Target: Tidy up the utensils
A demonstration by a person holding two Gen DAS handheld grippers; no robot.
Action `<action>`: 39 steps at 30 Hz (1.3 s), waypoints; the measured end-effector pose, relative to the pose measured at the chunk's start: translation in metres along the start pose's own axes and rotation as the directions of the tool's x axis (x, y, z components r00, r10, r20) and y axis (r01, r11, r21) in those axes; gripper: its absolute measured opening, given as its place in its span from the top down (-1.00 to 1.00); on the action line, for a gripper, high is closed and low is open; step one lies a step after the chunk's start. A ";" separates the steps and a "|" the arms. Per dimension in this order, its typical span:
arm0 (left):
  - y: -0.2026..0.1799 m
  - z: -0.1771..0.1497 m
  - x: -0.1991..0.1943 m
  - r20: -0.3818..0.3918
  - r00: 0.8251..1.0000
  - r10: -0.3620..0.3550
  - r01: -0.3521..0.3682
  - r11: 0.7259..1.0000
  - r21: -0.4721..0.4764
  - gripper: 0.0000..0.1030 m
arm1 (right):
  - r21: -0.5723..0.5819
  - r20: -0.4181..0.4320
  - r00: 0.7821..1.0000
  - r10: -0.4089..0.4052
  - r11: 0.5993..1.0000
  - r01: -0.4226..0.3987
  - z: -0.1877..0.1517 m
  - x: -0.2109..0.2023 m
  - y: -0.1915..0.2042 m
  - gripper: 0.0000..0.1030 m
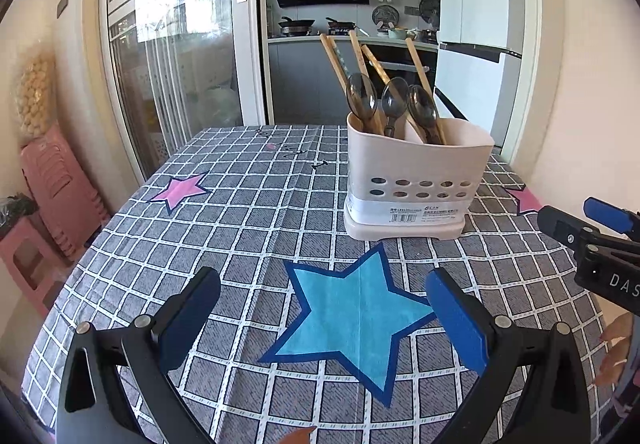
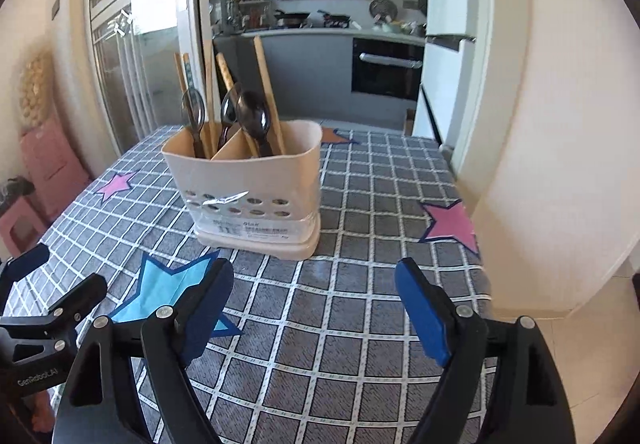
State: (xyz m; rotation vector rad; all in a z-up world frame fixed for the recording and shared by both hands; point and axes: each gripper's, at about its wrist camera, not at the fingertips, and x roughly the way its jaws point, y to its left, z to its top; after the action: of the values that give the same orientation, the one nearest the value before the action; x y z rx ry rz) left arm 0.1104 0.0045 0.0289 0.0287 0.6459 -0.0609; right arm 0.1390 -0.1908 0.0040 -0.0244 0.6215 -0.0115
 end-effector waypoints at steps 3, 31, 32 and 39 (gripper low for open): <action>0.001 -0.001 -0.008 0.027 1.000 -0.008 0.008 1.000 -0.007 -1.00 | -0.011 0.063 0.997 -0.037 0.999 0.038 -0.005 -0.015 0.002 -0.66; -0.006 -0.016 0.006 0.106 0.994 0.012 -0.010 1.000 -0.015 -1.00 | 0.068 0.183 0.980 -0.076 0.996 0.065 -0.038 -0.019 0.004 -0.66; -0.007 -0.016 0.008 0.099 0.995 0.010 -0.009 1.000 -0.013 -1.00 | 0.070 0.182 0.980 -0.082 0.995 0.070 -0.039 -0.019 0.005 -0.66; -0.008 -0.018 0.013 0.083 0.996 0.015 -0.015 1.000 -0.010 -1.00 | 0.078 0.176 0.980 -0.097 0.993 0.084 -0.040 -0.018 0.006 -0.66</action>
State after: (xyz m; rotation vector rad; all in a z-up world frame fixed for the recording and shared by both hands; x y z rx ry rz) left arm 0.1094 -0.0033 0.0064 0.0215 0.5631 -0.0441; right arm 0.1009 -0.1850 -0.0179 0.0140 0.4390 -0.1184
